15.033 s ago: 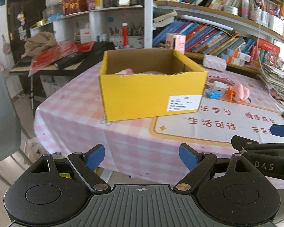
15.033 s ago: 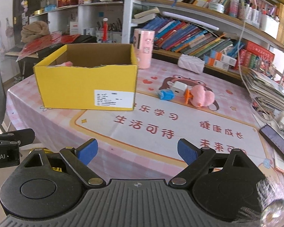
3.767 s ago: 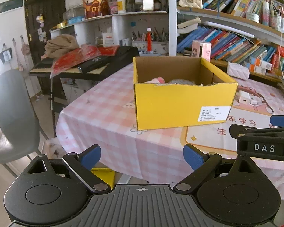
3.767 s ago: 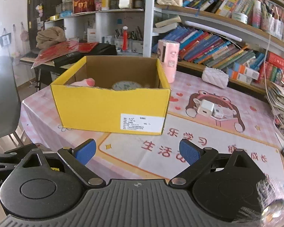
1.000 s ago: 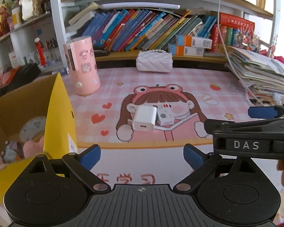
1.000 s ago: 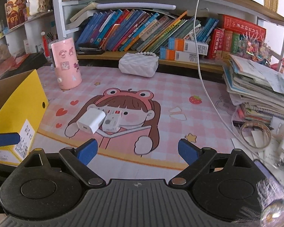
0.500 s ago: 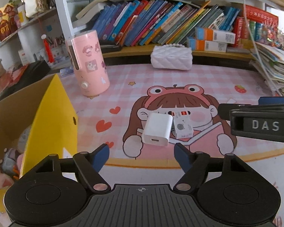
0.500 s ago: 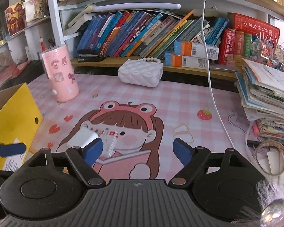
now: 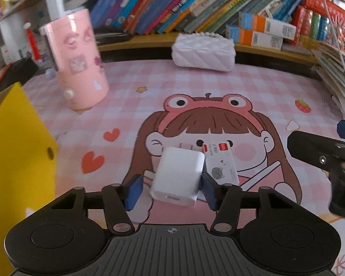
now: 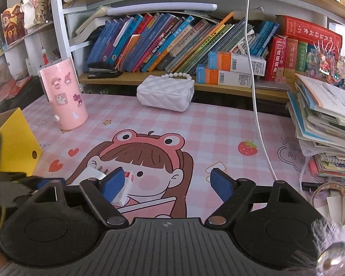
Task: Organize objects
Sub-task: 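Grasp the white charger with the left tool while the right tool grasps the small white box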
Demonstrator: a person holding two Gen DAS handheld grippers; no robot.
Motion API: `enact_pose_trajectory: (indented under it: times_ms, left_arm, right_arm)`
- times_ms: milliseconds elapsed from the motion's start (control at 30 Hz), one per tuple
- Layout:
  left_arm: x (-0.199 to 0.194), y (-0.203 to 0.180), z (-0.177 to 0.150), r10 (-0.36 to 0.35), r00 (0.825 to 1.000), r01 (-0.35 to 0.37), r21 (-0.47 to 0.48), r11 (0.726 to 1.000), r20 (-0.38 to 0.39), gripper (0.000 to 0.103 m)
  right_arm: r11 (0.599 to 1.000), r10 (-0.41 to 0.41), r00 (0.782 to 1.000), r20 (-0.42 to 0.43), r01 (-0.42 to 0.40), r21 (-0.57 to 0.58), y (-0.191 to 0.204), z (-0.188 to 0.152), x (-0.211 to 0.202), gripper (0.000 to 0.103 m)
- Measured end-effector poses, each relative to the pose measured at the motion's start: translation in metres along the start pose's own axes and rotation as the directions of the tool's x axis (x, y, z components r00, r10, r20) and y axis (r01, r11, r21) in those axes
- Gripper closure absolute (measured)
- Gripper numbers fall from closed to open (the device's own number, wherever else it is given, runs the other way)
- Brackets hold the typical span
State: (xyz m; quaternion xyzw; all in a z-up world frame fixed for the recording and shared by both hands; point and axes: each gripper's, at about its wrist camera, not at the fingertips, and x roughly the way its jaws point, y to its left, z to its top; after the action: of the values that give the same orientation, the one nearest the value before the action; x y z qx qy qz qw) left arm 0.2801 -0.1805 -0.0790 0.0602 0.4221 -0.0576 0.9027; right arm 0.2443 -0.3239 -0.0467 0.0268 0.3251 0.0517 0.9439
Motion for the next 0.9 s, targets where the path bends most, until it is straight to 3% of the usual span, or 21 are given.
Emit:
enact_pose_trajectory:
  times_ms: [200, 300, 433, 500, 633, 733, 900]
  left_arm:
    - [0.011, -0.001, 0.002, -0.024, 1.0, 0.024, 0.004, 1.0, 0.01, 0.058]
    - [0.003, 0.002, 0.001, 0.018, 1.0, -0.018, -0.017, 1.0, 0.023, 0.062]
    - [-0.033, 0.022, 0.003, 0.019, 0.994, -0.008, -0.104, 0.995, 0.107, 0.062]
    - [-0.051, 0.03, 0.004, 0.044, 0.99, -0.029, -0.114, 0.993, 0.131, 0.062]
    - [-0.083, 0.054, 0.005, 0.03, 0.985, 0.004, -0.202, 0.979, 0.167, 0.062]
    - [-0.098, 0.065, 0.0, 0.035, 0.986, 0.004, -0.233, 0.973, 0.161, 0.062]
    - [-0.121, 0.075, -0.018, 0.05, 0.987, -0.008, -0.263, 0.965, 0.152, 0.062]
  right_arm:
    - [1.0, 0.004, 1.0, -0.012, -0.004, 0.009, -0.002, 0.0, 0.005, 0.022]
    - [1.0, 0.007, 1.0, -0.022, -0.007, 0.018, -0.003, -0.001, 0.009, 0.022]
    - [1.0, 0.017, 0.999, -0.038, -0.017, 0.016, -0.001, -0.003, 0.017, 0.021]
    - [1.0, 0.019, 0.999, -0.043, -0.018, 0.014, 0.0, -0.003, 0.022, 0.021]
    - [0.998, 0.056, 0.996, -0.075, -0.056, 0.001, 0.01, -0.005, 0.037, 0.021]
    - [0.995, 0.086, 0.987, -0.133, -0.093, -0.044, 0.026, -0.007, 0.055, 0.022]
    - [0.991, 0.093, 0.984, -0.153, -0.107, -0.084, 0.048, -0.011, 0.074, 0.023]
